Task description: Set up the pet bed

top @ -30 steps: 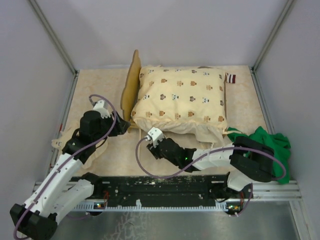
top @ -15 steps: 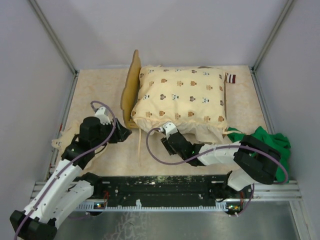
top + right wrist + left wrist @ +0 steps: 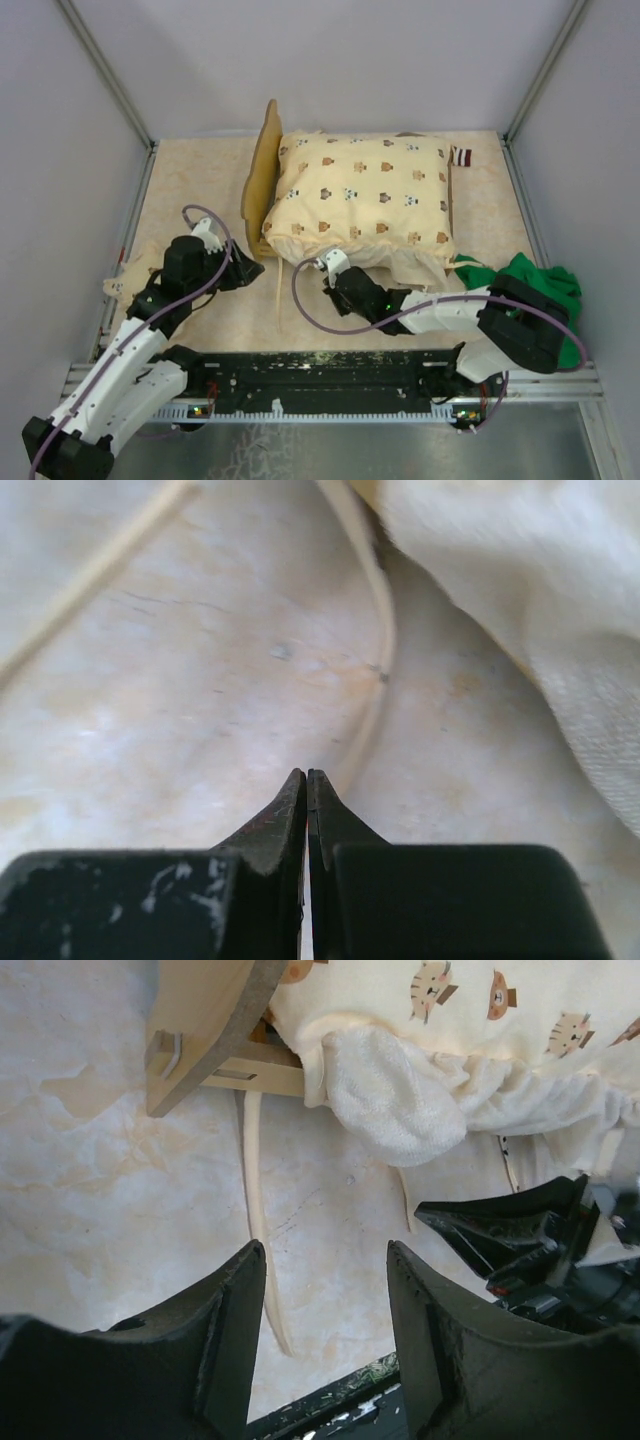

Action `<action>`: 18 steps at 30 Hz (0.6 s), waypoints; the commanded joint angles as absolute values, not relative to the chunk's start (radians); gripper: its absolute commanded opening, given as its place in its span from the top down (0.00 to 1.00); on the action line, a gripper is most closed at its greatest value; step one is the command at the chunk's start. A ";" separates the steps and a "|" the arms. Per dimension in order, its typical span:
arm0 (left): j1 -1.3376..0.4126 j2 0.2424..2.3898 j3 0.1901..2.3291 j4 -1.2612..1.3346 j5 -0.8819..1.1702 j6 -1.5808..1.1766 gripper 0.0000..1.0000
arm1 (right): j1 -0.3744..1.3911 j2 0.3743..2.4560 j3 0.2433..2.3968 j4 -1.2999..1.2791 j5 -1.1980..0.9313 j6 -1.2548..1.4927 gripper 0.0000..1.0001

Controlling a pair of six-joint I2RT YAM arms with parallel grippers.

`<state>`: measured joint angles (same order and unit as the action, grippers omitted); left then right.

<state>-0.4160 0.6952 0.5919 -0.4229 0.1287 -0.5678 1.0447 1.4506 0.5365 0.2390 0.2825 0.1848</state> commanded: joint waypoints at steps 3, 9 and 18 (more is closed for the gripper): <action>-0.411 0.710 0.563 -0.354 0.270 -0.616 0.43 | 1.165 1.321 0.608 0.389 0.145 0.194 1.00; -0.411 0.742 0.521 -0.346 0.261 -0.643 0.45 | 1.204 1.358 0.655 0.419 0.139 0.237 1.00; -0.426 0.852 0.471 -0.305 0.277 -0.627 0.49 | 1.193 1.371 0.598 0.254 0.494 0.300 0.73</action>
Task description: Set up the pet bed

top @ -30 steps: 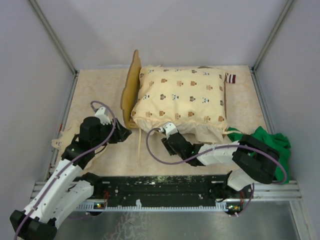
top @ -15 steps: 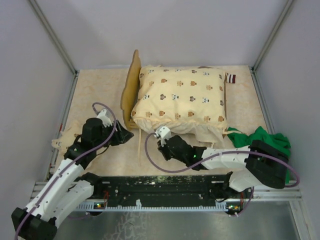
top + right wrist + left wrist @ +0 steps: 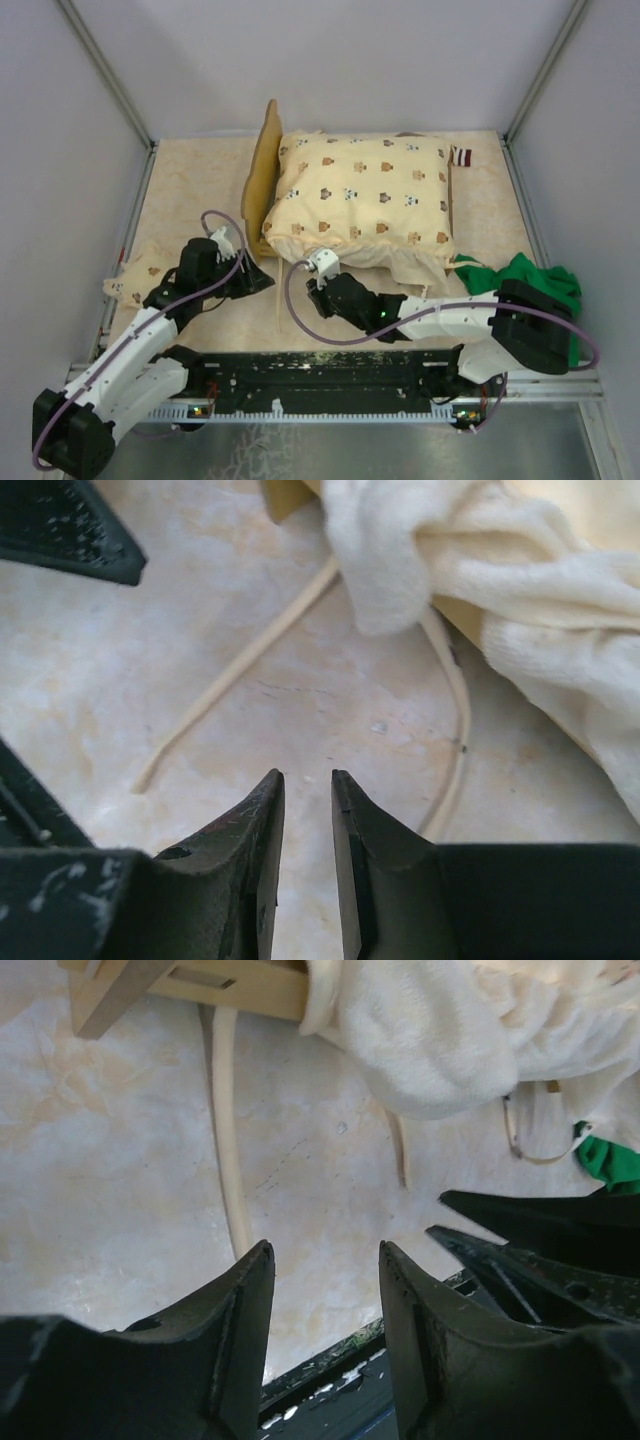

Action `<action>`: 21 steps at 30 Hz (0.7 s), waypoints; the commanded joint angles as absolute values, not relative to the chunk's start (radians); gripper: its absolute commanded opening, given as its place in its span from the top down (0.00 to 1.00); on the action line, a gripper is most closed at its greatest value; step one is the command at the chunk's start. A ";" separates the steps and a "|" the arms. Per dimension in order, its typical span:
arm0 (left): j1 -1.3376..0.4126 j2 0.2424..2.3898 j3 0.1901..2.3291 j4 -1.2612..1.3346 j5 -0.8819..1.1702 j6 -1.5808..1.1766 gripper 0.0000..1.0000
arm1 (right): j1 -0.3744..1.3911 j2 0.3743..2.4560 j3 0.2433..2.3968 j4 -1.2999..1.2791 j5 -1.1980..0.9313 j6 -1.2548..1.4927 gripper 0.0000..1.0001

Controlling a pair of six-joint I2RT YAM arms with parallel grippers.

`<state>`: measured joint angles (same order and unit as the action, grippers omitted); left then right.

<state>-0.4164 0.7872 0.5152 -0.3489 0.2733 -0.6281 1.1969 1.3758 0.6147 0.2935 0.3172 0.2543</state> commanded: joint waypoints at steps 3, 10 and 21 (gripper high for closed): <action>-0.451 0.941 0.444 -0.269 0.253 -0.645 0.50 | 1.182 1.366 0.558 0.255 0.538 0.319 0.70; -0.536 1.037 0.424 -0.203 0.094 -0.676 0.49 | 1.146 1.413 0.486 0.363 0.519 0.337 0.67; -0.606 1.010 0.387 -0.134 0.005 -0.740 0.47 | 1.131 1.568 0.476 0.494 0.401 0.336 0.76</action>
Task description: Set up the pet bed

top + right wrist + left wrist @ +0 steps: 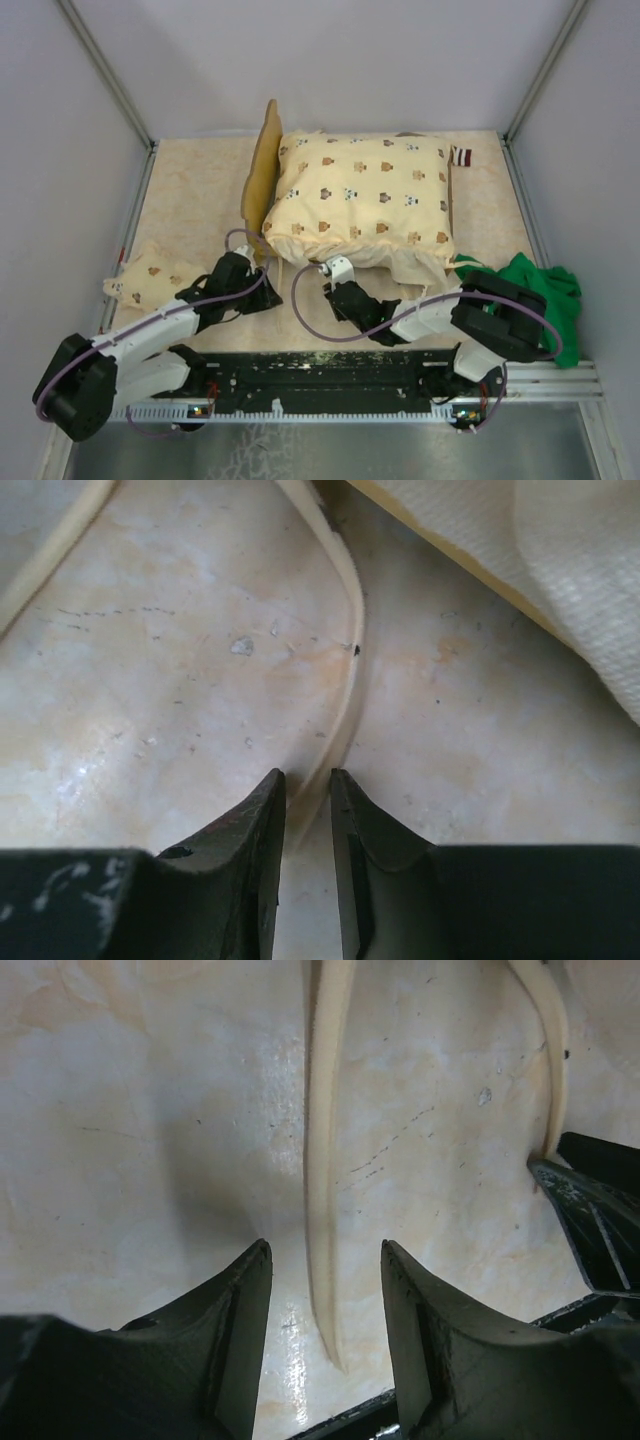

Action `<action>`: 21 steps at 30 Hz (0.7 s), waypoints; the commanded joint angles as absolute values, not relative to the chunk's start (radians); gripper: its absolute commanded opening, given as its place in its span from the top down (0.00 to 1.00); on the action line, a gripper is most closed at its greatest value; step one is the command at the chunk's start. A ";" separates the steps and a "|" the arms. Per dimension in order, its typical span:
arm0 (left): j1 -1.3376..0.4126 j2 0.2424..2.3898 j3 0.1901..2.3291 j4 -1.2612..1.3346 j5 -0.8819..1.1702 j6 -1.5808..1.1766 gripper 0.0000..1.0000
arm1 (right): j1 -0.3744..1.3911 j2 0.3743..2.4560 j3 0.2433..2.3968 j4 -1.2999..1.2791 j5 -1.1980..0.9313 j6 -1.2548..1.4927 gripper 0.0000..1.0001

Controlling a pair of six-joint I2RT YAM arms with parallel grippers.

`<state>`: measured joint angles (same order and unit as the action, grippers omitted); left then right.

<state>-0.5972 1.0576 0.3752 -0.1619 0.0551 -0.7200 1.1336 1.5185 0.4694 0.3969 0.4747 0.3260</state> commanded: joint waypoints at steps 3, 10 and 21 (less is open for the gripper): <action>-0.606 0.954 0.436 -0.195 -0.043 -0.720 0.45 | 1.135 1.596 0.505 0.497 0.367 0.332 1.00; -0.592 0.858 0.704 -0.483 -0.294 -0.651 0.39 | 1.255 1.596 0.704 0.562 0.220 0.266 1.00; -0.583 0.777 0.847 -0.655 -0.377 -0.581 0.40 | 1.327 1.716 0.792 0.660 0.249 0.397 0.69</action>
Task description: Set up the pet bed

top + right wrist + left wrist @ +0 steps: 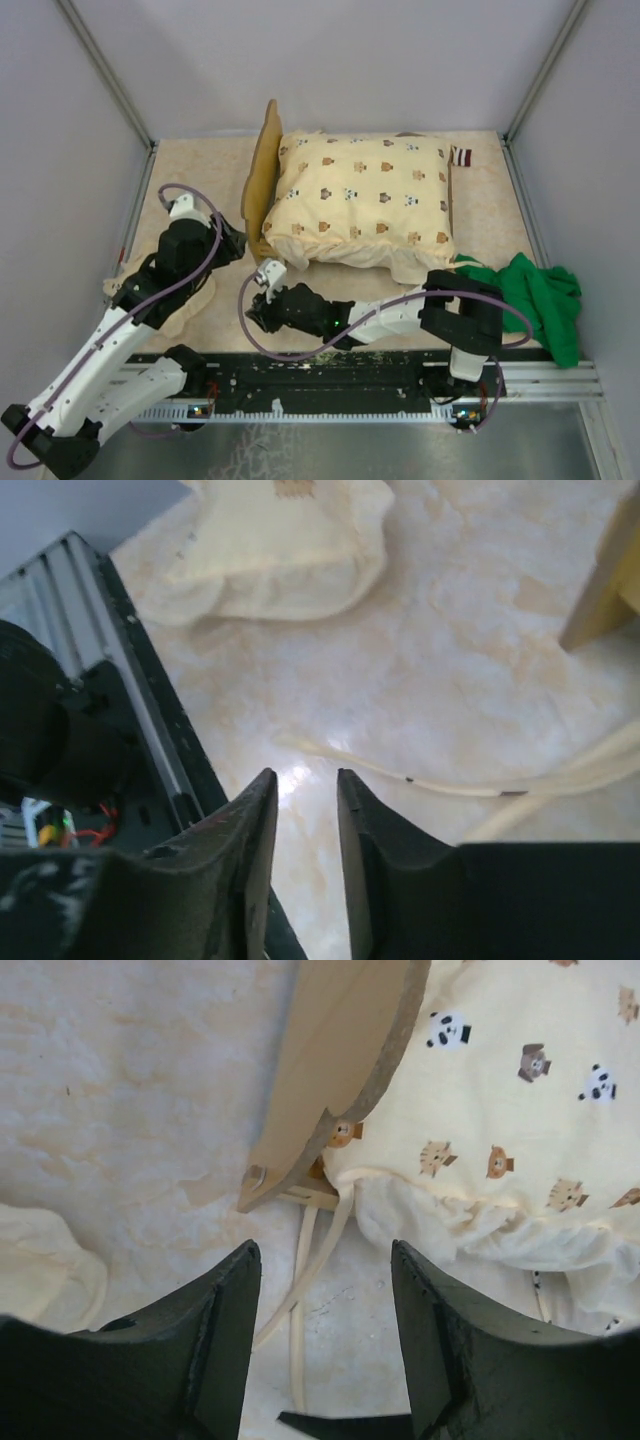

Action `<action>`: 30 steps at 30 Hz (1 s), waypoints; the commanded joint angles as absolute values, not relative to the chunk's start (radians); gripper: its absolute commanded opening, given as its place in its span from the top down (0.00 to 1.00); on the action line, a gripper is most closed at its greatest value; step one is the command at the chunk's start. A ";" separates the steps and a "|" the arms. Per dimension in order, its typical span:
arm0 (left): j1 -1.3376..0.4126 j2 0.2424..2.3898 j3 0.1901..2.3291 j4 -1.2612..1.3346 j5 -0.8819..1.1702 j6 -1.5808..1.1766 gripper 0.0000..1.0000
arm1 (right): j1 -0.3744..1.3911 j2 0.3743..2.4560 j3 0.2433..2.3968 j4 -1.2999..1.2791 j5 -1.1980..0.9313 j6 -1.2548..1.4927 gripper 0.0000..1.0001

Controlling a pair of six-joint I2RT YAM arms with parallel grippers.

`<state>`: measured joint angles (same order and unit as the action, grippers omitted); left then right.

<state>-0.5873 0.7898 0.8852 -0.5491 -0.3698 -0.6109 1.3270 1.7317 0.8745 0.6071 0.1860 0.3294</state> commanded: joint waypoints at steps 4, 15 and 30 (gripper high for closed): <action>-0.584 0.770 0.742 -0.602 -0.185 -0.550 0.43 | 1.325 1.582 0.705 0.573 0.373 0.428 0.57; -0.690 0.955 0.576 -0.450 0.043 -0.649 0.55 | 1.215 1.234 0.488 0.387 0.575 0.541 0.56; -0.861 1.202 0.565 -0.380 -0.140 -0.698 0.52 | 1.155 0.939 0.311 0.320 0.719 0.524 0.58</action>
